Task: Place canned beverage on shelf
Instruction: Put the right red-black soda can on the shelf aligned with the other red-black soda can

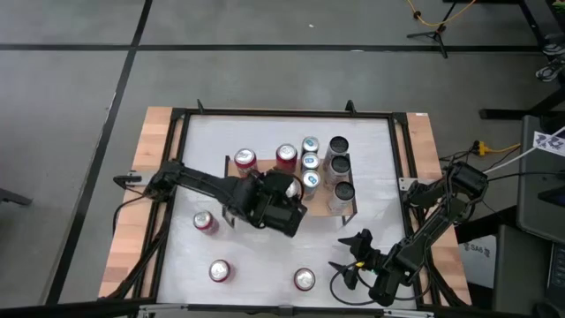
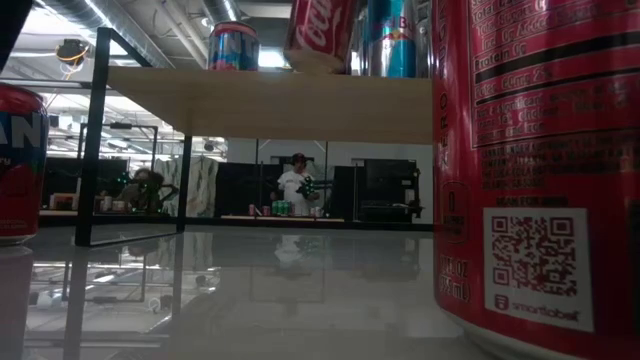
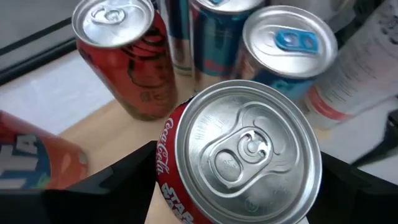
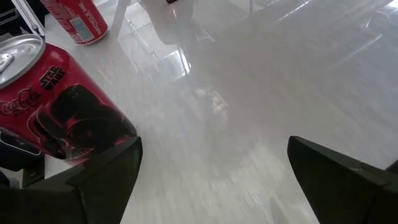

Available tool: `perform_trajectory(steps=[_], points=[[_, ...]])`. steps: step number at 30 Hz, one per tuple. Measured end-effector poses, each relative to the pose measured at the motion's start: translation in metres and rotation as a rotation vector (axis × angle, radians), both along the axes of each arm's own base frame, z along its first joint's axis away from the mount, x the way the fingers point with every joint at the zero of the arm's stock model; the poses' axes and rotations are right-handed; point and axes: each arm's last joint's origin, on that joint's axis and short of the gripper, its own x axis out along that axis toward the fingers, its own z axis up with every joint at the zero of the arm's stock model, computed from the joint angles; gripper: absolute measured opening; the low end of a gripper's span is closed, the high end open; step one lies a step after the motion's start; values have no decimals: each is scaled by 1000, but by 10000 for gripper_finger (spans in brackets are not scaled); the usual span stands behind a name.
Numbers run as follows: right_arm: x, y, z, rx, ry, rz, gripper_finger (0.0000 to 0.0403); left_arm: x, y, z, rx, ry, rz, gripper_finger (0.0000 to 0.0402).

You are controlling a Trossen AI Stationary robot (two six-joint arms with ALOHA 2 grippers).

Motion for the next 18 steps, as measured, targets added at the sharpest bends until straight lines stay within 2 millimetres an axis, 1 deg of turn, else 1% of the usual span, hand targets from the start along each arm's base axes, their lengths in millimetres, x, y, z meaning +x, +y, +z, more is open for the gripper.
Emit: perform_trajectory(steps=[3, 6, 10, 13, 18], points=[[0, 0, 0, 0, 0, 0, 392, 1, 7, 0, 5, 18, 4, 304], [0, 0, 0, 0, 0, 0, 392, 0, 8, -1, 19, 37, 8, 304], [0, 0, 0, 0, 0, 0, 392, -5, 3, -2, 33, 68, -6, 304], [0, 0, 0, -1, -5, -2, 392, -10, 0, 2, 37, 74, -18, 304], [1, 1, 1, 13, -17, -3, 392, -26, 4, 22, 36, 31, -25, 304]])
